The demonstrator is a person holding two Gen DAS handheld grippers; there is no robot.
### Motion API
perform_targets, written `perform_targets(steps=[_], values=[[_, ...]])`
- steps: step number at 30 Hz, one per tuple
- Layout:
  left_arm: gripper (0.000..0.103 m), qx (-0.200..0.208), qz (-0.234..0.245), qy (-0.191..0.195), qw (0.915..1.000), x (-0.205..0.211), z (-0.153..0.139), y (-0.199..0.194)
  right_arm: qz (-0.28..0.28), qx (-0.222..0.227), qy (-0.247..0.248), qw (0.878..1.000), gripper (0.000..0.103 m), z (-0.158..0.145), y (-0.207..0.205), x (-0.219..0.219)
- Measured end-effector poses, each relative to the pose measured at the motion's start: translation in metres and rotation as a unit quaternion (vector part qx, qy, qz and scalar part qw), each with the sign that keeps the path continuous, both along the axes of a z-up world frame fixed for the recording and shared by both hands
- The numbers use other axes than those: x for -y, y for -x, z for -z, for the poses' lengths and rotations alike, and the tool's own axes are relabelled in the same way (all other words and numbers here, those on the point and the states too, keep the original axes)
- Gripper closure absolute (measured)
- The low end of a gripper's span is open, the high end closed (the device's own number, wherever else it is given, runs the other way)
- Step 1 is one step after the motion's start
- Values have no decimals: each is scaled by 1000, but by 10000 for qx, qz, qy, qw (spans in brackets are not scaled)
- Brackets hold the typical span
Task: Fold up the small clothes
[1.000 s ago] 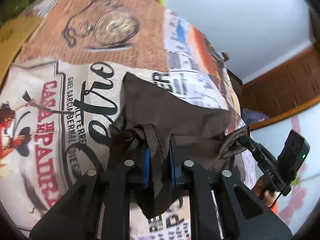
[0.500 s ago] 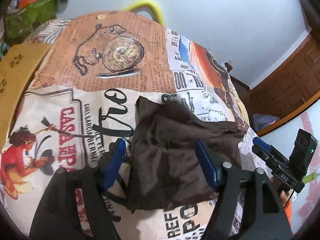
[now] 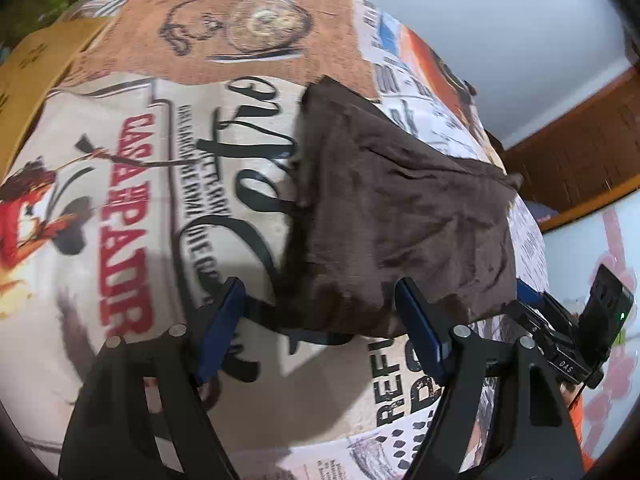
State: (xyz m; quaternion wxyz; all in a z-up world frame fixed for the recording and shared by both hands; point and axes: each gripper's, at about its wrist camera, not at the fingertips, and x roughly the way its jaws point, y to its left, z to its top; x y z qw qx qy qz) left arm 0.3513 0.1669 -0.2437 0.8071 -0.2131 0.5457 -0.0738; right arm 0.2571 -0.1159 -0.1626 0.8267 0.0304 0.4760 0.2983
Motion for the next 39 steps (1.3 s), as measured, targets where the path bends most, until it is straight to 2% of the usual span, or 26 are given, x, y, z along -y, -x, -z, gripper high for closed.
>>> perform_targets(steps=[1, 3, 4, 5, 6, 7, 8, 12, 18, 22, 28, 30, 35, 39], values=[[27, 59, 103, 89, 9999, 3, 0, -1, -32, -19, -4, 10000, 46, 0, 1, -2], [39, 108, 261, 261, 9993, 10, 0, -4, -114, -33, -44, 9999, 48, -2, 0, -8], [49, 56, 269, 241, 9993, 13, 2, -5, -136, -12, -45, 9999, 52, -2, 0, -10], [62, 29, 247, 98, 9996, 17, 3, -6, -124, 8, -1, 9999, 59, -1, -1, -12], [69, 0, 261, -34, 9997, 20, 4, -5, -85, 31, 47, 9999, 65, -1, -2, -13], [75, -26, 294, -90, 9995, 23, 5, -4, -69, 7, 45, 10000, 79, 0, -4, -13], [77, -16, 281, -82, 9996, 23, 4, -2, -51, -47, 20, 10000, 85, 2, -5, -12], [79, 36, 319, -75, 9995, 27, -4, 16, -29, -138, -168, 9998, 91, 1, 1, -4], [80, -29, 645, -11, 9979, 44, -15, 63, -193, -173, 23, 9997, 93, -4, 29, 4], [76, -47, 838, -316, 9960, 58, -20, 89, -311, -310, 126, 9990, 93, -3, 51, 12], [65, 8, 641, -658, 9958, 49, -34, 98, -346, -235, 491, 9979, 90, -5, 68, 14], [65, 91, 550, -820, 9951, 45, -42, 95, -277, -157, 471, 9984, 86, -12, 68, 18], [61, 321, 371, -919, 9946, 34, -59, 74, -61, 269, 208, 9994, 61, -38, 59, 24], [61, 364, 385, -979, 9938, 34, -57, 49, -66, 520, 163, 9985, 57, -48, 41, 11]])
